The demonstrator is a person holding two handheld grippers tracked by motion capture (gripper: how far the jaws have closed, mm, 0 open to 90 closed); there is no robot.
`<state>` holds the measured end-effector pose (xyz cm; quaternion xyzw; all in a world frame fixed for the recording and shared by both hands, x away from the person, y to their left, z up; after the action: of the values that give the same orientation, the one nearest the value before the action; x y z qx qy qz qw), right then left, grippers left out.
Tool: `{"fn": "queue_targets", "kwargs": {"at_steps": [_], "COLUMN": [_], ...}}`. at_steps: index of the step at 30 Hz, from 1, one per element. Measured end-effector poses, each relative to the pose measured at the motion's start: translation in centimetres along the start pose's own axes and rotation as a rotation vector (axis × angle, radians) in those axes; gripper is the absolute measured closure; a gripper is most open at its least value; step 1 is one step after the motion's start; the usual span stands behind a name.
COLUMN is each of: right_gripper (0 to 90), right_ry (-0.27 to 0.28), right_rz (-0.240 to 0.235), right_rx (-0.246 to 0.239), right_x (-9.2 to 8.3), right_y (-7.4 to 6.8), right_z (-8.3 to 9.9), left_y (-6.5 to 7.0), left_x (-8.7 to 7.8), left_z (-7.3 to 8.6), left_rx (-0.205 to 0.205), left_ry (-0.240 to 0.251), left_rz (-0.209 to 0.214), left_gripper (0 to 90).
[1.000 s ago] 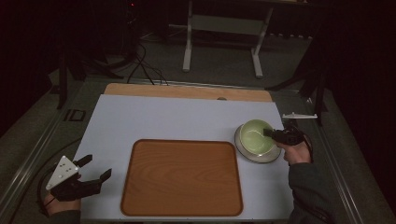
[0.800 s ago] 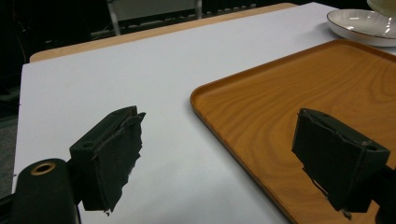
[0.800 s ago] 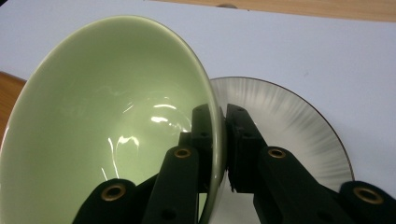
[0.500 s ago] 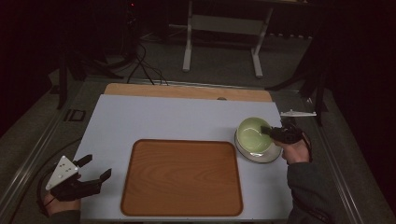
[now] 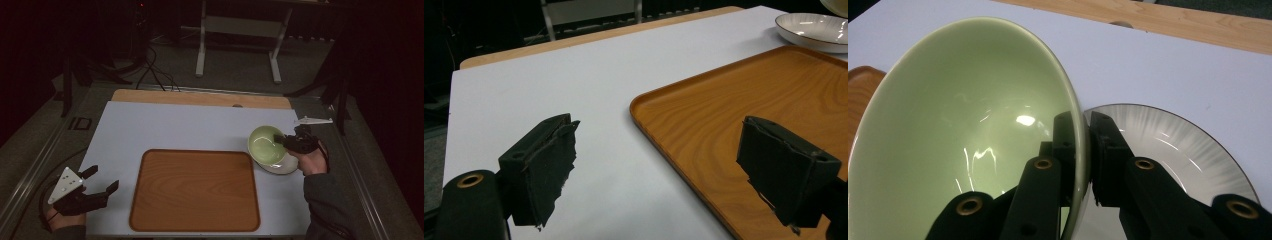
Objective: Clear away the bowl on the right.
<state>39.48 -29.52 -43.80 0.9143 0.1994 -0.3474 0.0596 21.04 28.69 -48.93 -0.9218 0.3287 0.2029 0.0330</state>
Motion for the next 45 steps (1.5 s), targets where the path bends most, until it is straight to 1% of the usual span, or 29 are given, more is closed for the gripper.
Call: {"fn": "queue_targets", "kwargs": {"at_steps": [8, 21, 25, 34, 36, 45], "right_gripper": [82.4, 82.4, 82.4, 82.4, 82.4, 82.4], "right_ry": [0.010, 0.020, 0.025, 0.025, 0.019, 0.011], "right_rz": [-0.010, -0.030, -0.034, -0.040, -0.046, -0.058], "right_rx": [-0.014, -0.046, -0.053, -0.061, -0.067, -0.087], "right_x": [0.0, 0.0, 0.0, 0.3, 0.5, 1.0], "right_y": [-0.9, -2.6, -3.0, -3.5, -3.9, -4.9], "right_z": [-0.4, -1.3, -1.4, -1.5, -1.4, -1.2], "left_y": [0.0, 0.0, 0.0, 0.0, 0.0, 0.0], "left_x": [-0.1, -0.1, -0.1, -0.1, -0.1, -0.1], "left_z": [0.0, 0.0, 0.0, 0.0, 0.0, 0.0], "left_rx": [0.001, 0.002, 0.000, 0.001, 0.000, 0.001], "left_ry": [0.007, 0.008, 0.010, 0.010, 0.011, 0.009], "left_rz": [-0.007, -0.007, -0.007, -0.008, -0.007, -0.007], "left_gripper": [15.4, 15.4, 15.3, 15.4, 15.3, 15.4]}}
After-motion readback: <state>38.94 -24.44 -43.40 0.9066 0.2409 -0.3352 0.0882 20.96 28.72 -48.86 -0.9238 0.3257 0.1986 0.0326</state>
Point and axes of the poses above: each handheld gripper's, and its own axes: x roughly forward along the jaws, z roughly out of its underside, y roughly to its right, the point moved 2 cm from there along x, roughly forward along the jaws, and after that the axes turned 11 degrees about z, right-handed, at the moved point
